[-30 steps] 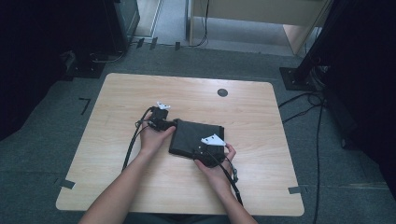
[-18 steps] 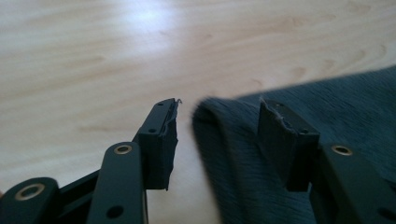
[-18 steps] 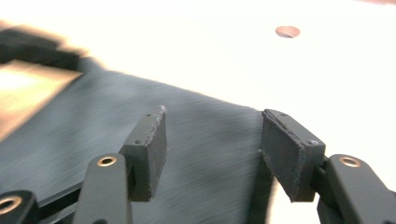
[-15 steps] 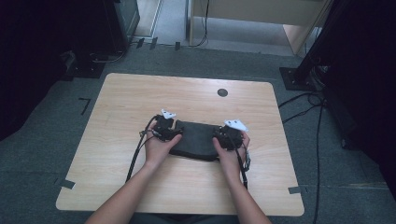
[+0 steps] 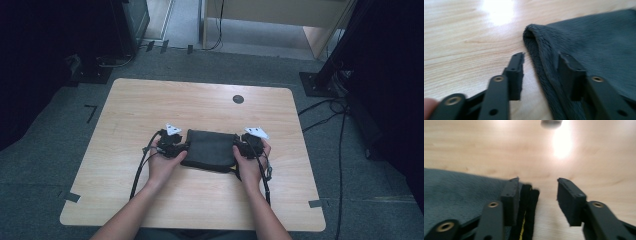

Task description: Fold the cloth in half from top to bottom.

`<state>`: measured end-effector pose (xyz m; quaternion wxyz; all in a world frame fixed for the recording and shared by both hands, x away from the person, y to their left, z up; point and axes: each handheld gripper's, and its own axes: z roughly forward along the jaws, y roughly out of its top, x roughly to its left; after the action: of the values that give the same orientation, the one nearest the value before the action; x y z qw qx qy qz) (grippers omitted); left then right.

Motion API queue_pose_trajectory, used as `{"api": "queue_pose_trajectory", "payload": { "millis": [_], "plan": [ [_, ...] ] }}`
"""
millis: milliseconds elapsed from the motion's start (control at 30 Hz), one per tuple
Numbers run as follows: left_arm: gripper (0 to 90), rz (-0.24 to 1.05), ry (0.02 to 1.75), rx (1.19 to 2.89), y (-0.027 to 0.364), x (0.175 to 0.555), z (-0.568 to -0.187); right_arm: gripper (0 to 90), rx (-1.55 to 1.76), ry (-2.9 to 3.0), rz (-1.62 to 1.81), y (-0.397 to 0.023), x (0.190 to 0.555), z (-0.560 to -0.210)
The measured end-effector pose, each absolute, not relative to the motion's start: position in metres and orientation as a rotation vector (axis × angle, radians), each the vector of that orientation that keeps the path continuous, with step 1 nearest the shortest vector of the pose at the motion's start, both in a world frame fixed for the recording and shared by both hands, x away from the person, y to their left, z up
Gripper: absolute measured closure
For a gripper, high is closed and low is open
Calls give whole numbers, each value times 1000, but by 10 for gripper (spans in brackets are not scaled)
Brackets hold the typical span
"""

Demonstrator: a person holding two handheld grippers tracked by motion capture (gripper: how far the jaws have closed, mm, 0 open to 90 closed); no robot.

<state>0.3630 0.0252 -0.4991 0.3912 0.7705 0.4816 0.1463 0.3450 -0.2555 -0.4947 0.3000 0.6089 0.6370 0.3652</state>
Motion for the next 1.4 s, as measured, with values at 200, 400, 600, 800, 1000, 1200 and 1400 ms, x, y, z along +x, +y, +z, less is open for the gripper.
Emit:
{"api": "queue_pose_trajectory", "payload": {
  "millis": [200, 400, 600, 800, 1000, 1200, 1400],
  "plan": [
    [406, 393, 1132, 1995, 38, 339, -493, 309, 1483, 1856, 1012, -232, 319, -481],
    [217, 363, 1090, 1974, 72, 315, -492, 184, 1507, 1911, 1080, -258, 299, -477],
    [134, 353, 1081, 1975, 109, 295, -494, 151, 1509, 1941, 1043, -286, 278, -484],
    [135, 383, 1175, 1994, 141, 280, -503, 151, 1513, 1972, 1045, -284, 277, -488],
    [135, 421, 1234, 2025, 163, 267, -511, 136, 1420, 2124, 999, -254, 283, -504],
    [139, 422, 1244, 2034, 172, 262, -512, 76, 1426, 2187, 925, -237, 297, -520],
    [139, 410, 1241, 2060, 171, 263, -513, 130, 1408, 2203, 927, -225, 324, -518]
  ]
}}
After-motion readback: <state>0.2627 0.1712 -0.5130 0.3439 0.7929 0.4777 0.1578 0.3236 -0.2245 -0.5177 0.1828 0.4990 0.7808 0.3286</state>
